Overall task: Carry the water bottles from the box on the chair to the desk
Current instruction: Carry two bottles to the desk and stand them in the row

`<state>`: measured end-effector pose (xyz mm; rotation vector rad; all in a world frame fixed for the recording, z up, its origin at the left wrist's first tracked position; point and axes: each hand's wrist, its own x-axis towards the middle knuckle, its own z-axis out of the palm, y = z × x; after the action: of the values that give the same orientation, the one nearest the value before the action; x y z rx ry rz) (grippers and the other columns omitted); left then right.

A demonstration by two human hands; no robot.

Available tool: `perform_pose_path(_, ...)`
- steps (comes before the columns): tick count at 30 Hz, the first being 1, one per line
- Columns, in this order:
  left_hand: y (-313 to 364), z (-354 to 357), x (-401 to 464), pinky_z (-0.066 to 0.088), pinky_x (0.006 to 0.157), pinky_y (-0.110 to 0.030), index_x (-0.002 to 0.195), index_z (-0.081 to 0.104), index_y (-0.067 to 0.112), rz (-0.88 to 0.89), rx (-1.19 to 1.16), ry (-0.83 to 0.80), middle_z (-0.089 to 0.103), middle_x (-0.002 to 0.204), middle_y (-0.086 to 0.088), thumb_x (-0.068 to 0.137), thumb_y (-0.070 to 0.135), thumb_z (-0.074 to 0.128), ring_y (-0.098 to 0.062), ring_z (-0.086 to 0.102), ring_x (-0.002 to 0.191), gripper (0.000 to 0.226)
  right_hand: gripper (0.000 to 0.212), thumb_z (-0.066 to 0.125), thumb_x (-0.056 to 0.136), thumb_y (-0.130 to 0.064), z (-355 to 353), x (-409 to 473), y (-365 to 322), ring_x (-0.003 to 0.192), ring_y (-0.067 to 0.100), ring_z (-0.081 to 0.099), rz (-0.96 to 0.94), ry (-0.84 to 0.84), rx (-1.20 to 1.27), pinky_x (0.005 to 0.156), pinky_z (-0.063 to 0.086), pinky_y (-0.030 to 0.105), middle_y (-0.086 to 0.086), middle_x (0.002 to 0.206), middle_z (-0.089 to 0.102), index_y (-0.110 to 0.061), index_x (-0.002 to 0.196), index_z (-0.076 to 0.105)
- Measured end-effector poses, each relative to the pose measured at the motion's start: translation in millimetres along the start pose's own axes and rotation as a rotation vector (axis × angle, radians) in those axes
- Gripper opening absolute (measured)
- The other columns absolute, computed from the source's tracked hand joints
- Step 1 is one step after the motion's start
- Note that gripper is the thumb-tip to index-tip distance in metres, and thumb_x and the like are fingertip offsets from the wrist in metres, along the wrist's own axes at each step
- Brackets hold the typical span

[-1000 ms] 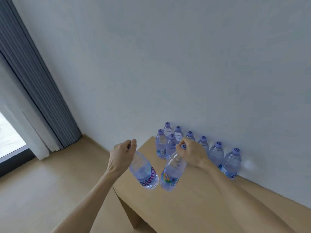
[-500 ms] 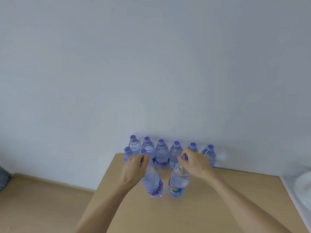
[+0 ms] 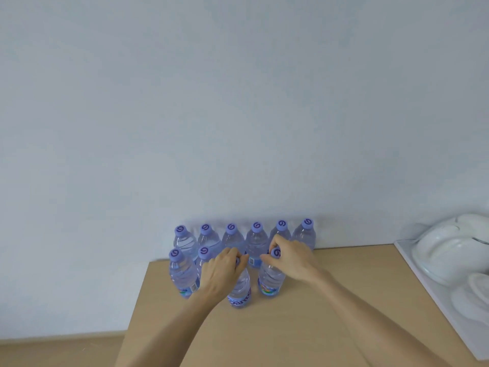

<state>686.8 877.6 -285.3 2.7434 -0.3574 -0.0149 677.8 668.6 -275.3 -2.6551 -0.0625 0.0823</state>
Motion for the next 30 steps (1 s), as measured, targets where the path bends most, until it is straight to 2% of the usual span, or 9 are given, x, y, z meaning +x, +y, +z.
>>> perform_pose_path(4, -1.3, 1.0, -5.4, 0.046, 0.064, -0.035, 0.097, 0.048, 0.022, 0.109, 0.100, -0.086, 0.050, 0.095, 0.006, 0.097, 0.056, 0.037, -0.021, 0.057, 0.078, 0.036, 0.034, 0.059, 0.080, -0.064, -2.2, -3.7, -6.4, 0.071, 0.010, 0.057, -0.058, -0.117, -0.035, 0.063, 0.042, 0.030, -0.013, 0.077, 0.060, -0.034, 0.091, 0.049)
perform_pose_path(8, -11.9, -13.6, -4.9, 0.045, 0.070, -0.035, 0.119, 0.045, 0.024, 0.177, 0.090, -0.227, 0.051, 0.113, 0.006, 0.093, 0.050, 0.051, -0.021, 0.058, 0.092, 0.036, 0.021, 0.060, 0.085, -0.047, -9.7, -7.1, -5.2, 0.074, 0.016, 0.058, -0.116, -0.223, -0.047, 0.066, 0.045, 0.033, -0.014, 0.076, 0.056, -0.036, 0.096, 0.046)
perform_pose_path(12, -13.8, -23.0, 0.2, 0.047, 0.077, -0.038, 0.116, 0.048, 0.021, 0.187, 0.095, -0.243, 0.055, 0.118, 0.006, 0.091, 0.042, 0.057, -0.022, 0.056, 0.099, 0.033, 0.017, 0.057, 0.089, -0.038, -13.6, -8.1, -0.9, 0.070, 0.018, 0.054, -0.163, -0.239, -0.086, 0.062, 0.041, 0.034, -0.013, 0.069, 0.048, -0.034, 0.092, 0.041)
perform_pose_path(16, -13.1, -25.0, 9.7, 0.047, 0.076, -0.039, 0.116, 0.048, 0.021, 0.181, 0.135, -0.236, 0.055, 0.118, 0.004, 0.091, 0.036, 0.057, -0.024, 0.056, 0.101, 0.030, 0.021, 0.061, 0.091, -0.035, -8.3, -3.4, -3.0, 0.062, 0.016, 0.047, -0.161, -0.208, -0.057, 0.054, 0.033, 0.031, -0.009, 0.066, 0.046, -0.029, 0.090, 0.041)
perform_pose_path(21, -13.9, -25.6, 24.5, 0.048, 0.080, -0.043, 0.114, 0.049, 0.014, 0.165, 0.094, -0.238, 0.053, 0.116, -0.003, 0.091, 0.025, 0.060, -0.029, 0.056, 0.098, 0.028, 0.023, 0.061, 0.092, -0.035, -0.8, 7.1, -10.0, 0.069, 0.024, 0.053, -0.141, -0.165, -0.076, 0.062, 0.042, 0.040, 0.003, 0.076, 0.055, -0.019, 0.100, 0.047)
perform_pose_path(27, -15.1, -27.3, 36.3, 0.045, 0.080, -0.040, 0.114, 0.049, 0.009, 0.216, 0.095, -0.256, 0.052, 0.115, -0.005, 0.091, 0.025, 0.063, -0.029, 0.054, 0.099, 0.031, 0.021, 0.058, 0.093, -0.026, 4.1, 18.1, -14.6, 0.073, 0.024, 0.052, -0.125, -0.146, -0.067, 0.061, 0.042, 0.038, 0.001, 0.078, 0.050, -0.019, 0.110, 0.047)
perform_pose_path(30, -19.4, -30.1, 38.2, 0.046, 0.078, -0.041, 0.109, 0.049, 0.010, 0.238, 0.093, -0.266, 0.050, 0.105, -0.001, 0.091, 0.025, 0.062, -0.028, 0.054, 0.093, 0.027, 0.021, 0.056, 0.095, -0.026, 9.9, 18.5, -16.5, 0.075, 0.025, 0.052, -0.112, -0.145, -0.046, 0.060, 0.041, 0.037, 0.006, 0.083, 0.055, -0.018, 0.111, 0.045)
